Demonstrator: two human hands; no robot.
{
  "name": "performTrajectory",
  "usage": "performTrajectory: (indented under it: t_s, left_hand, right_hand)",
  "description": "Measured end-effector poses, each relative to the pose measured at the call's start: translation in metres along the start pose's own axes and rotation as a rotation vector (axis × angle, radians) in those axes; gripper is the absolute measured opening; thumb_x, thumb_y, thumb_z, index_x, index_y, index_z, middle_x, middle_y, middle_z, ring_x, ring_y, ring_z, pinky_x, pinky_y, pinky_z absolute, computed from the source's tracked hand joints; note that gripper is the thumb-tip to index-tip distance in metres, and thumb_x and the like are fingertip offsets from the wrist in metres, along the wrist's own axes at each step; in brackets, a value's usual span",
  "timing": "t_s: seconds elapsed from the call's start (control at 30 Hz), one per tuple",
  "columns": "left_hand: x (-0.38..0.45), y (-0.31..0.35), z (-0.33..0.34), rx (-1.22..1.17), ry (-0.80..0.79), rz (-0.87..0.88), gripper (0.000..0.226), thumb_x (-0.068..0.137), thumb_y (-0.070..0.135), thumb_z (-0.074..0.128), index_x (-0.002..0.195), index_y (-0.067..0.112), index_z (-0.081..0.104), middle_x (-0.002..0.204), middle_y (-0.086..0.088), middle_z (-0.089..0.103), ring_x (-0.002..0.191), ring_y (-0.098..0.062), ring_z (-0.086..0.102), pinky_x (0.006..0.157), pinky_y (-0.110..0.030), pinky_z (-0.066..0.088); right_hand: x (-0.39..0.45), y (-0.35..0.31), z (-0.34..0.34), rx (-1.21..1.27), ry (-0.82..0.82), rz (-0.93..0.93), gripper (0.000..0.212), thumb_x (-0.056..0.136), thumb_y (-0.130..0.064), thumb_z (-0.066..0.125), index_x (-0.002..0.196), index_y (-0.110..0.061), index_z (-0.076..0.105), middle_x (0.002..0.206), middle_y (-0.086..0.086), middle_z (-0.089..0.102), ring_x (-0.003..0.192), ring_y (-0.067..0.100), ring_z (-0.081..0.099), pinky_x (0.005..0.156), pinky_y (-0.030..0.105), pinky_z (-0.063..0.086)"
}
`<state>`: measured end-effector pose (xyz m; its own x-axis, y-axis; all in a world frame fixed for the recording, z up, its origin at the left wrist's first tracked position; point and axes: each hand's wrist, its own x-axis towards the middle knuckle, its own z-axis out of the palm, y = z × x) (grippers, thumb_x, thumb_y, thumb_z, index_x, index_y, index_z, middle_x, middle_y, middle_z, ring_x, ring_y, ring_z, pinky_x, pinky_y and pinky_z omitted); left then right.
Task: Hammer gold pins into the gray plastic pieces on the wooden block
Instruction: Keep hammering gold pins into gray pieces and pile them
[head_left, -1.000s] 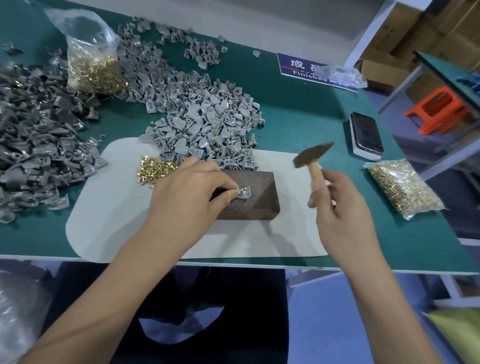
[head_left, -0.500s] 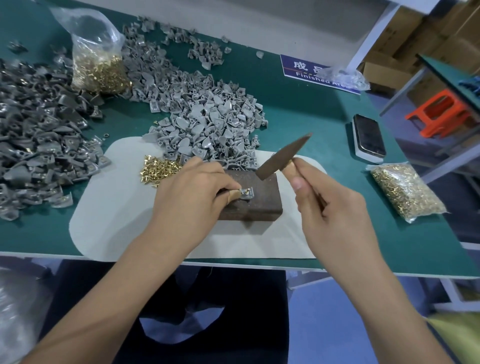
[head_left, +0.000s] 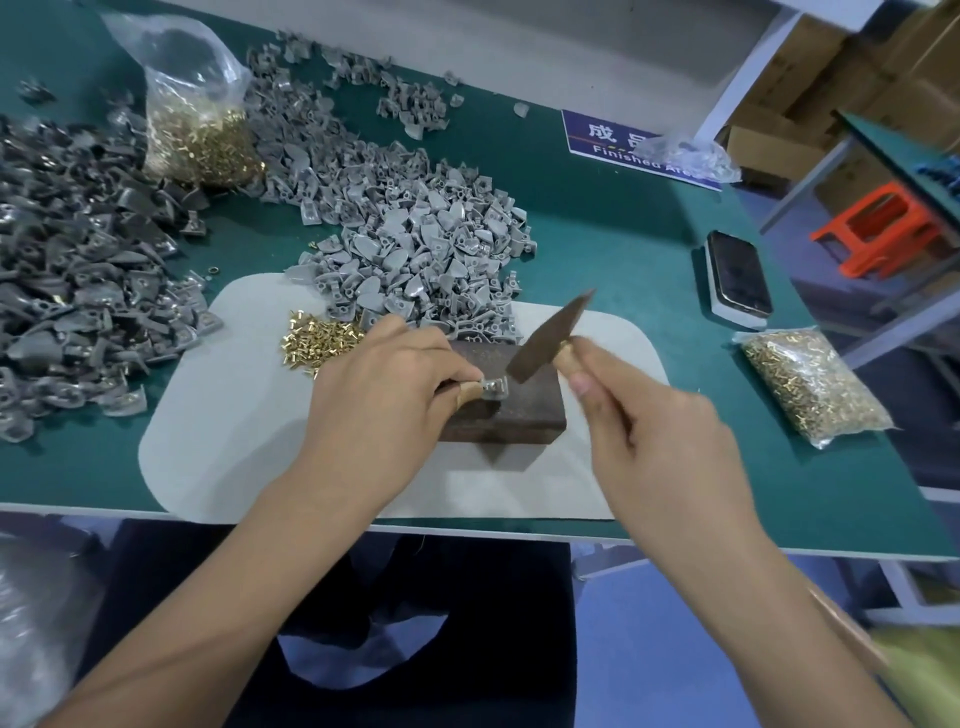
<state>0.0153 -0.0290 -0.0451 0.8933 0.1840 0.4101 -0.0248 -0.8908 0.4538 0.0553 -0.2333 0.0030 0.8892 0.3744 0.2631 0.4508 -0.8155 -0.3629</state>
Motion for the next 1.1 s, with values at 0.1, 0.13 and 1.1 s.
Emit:
performTrajectory:
  t_s: [0.1, 0.13, 1.1]
  left_hand:
    - [0.000, 0.000, 0.001, 0.004, 0.000, 0.001, 0.010, 0.087, 0.045, 0.072, 0.093, 0.040, 0.078, 0.085, 0.020, 0.063, 0.087, -0.013, 0.050, 0.056, -0.028, 0.037]
    - [0.000, 0.000, 0.000, 0.005, 0.000, 0.001, 0.011, 0.087, 0.045, 0.072, 0.094, 0.040, 0.078, 0.085, 0.020, 0.063, 0.087, -0.013, 0.050, 0.055, -0.027, 0.036]
    - [-0.051, -0.038, -0.017, -0.150, 0.268, -0.165, 0.009, 0.090, 0.041, 0.063, 0.098, 0.037, 0.065, 0.103, 0.023, 0.059, 0.099, -0.003, 0.058, 0.073, -0.029, 0.051]
  right_hand:
    - [0.000, 0.005, 0.003, 0.171, 0.096, 0.018, 0.030, 0.105, -0.049, 0.038, 0.133, -0.052, 0.048, 0.069, -0.024, 0.055, 0.060, 0.012, 0.046, 0.056, 0.030, 0.042]
    - [-0.002, 0.003, 0.007, 0.152, 0.055, 0.003, 0.032, 0.105, -0.049, 0.037, 0.135, -0.051, 0.047, 0.067, -0.021, 0.056, 0.059, 0.011, 0.047, 0.057, 0.029, 0.044]
    - [0.013, -0.053, 0.079, 0.433, 0.077, -0.375, 0.007, 0.091, -0.014, 0.075, 0.097, -0.014, 0.079, 0.092, -0.004, 0.073, 0.087, 0.023, 0.063, 0.079, 0.045, 0.050]
